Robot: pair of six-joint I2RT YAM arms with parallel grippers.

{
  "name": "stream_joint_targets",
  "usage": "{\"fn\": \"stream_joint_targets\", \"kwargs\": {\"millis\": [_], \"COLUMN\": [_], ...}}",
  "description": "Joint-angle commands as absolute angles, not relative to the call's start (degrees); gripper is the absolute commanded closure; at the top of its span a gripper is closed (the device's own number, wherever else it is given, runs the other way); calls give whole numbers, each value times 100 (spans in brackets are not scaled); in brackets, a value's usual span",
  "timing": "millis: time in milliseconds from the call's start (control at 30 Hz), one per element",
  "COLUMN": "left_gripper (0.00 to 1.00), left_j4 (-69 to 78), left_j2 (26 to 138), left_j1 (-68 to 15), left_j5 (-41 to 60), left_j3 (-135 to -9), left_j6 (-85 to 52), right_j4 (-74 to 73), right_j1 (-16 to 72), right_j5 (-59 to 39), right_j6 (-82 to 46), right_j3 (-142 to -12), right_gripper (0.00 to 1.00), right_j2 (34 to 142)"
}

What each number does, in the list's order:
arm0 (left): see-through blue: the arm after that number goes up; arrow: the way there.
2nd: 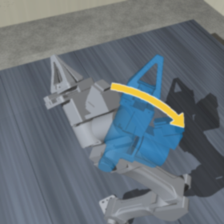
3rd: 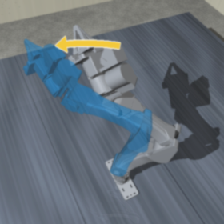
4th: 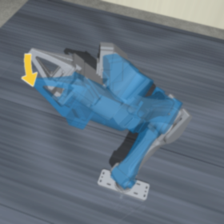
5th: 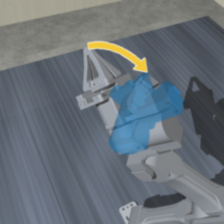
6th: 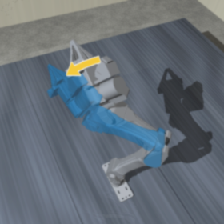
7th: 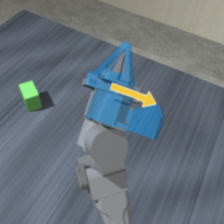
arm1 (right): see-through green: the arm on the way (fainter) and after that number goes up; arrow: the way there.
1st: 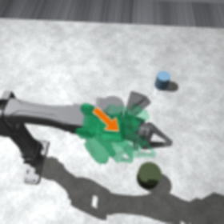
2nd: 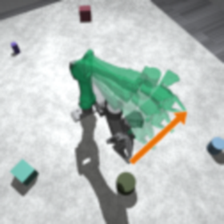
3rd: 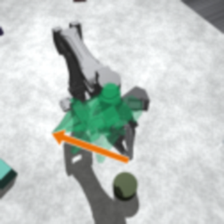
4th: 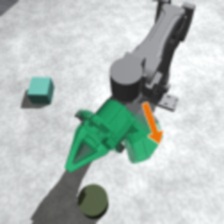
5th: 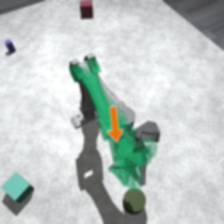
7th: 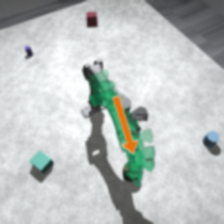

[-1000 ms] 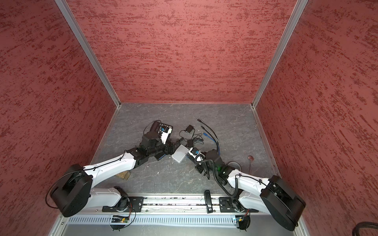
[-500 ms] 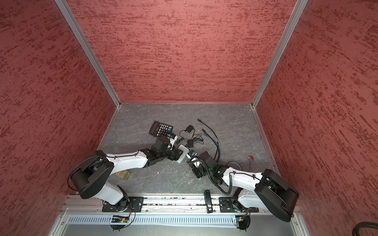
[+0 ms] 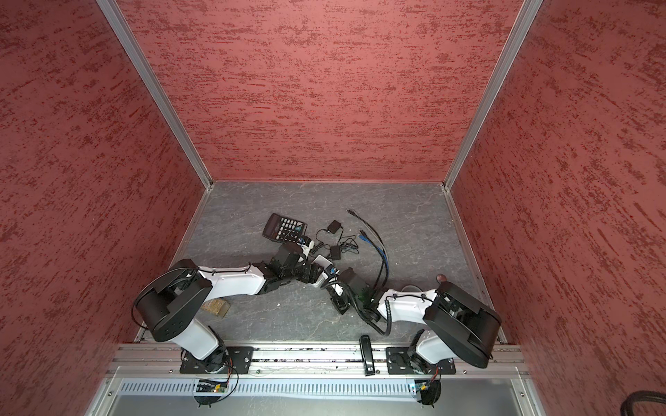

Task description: Insert the plug into the switch port

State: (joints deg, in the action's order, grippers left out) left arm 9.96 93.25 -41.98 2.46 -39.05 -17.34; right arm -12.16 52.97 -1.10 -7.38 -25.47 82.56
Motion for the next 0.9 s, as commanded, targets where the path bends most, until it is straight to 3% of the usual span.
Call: {"fn": "stream_joint_targets", "kwargs": {"millis": [0,333,867], "left_gripper": [21,22,26], "left_j4": [1172,1322,1268], "left_j2": [9459,9502,9641], "left_j1": [-4245,-4280,-4544], "left_j5": [226,316,116], "left_j3": [-3894,-3727,-3769], "left_j6": [-1817,-1986,-2211], "right_j4": [-1502,-1679,-1845], "right_j1": [5396,5495,5554], "right_j5": [317,441,606], "right_j6": [-1032,-1141,-1202], "right_j3": [-2715,-2909,-2873], "right_gripper": [100,100,100], "right_j2": [8421,8841,8644]}}
